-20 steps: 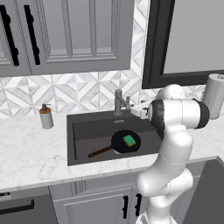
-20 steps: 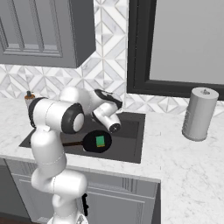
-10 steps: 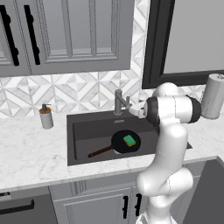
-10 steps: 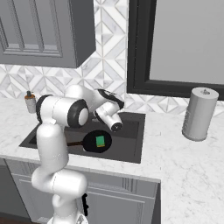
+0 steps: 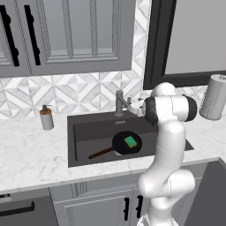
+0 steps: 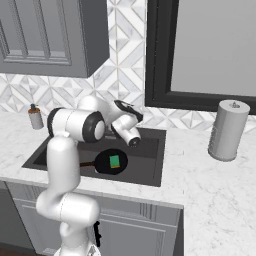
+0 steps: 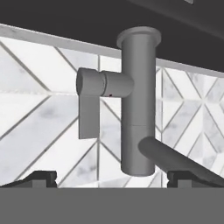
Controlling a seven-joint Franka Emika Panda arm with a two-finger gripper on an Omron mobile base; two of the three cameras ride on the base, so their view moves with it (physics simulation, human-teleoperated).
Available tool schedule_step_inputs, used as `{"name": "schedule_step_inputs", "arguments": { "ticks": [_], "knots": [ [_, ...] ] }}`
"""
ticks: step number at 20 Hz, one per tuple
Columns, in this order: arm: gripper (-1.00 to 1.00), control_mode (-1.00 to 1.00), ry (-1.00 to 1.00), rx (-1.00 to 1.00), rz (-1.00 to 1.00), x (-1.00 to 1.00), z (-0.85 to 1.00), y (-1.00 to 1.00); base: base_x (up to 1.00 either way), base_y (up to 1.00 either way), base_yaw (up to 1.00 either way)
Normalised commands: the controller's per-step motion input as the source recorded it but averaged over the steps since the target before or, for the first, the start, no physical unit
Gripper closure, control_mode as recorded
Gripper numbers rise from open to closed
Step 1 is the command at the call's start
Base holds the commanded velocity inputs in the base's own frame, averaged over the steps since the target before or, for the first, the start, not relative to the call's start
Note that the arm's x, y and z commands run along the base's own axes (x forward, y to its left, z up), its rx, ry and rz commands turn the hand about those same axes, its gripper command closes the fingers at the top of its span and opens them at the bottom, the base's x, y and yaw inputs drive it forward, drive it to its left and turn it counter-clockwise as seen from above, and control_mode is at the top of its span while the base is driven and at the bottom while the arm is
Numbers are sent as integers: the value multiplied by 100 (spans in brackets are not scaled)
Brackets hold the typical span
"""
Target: Pick the pan and sponge and place them into the sink. Then turn on the water.
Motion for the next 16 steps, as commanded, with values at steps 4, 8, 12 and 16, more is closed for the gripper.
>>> {"name": "schedule_step_inputs", "arguments": {
  "ticks": [4,8,12,16],
  "knots": [
    [-100,-100,-1,0,0,33,-5,4,0,0,0],
    [-100,-100,0,0,0,36,-13,3,0,0,0],
    [-100,-100,0,0,0,35,-20,0,0,0,0],
    [-100,-100,0,0,0,31,-29,0,0,0,0]
  ]
}}
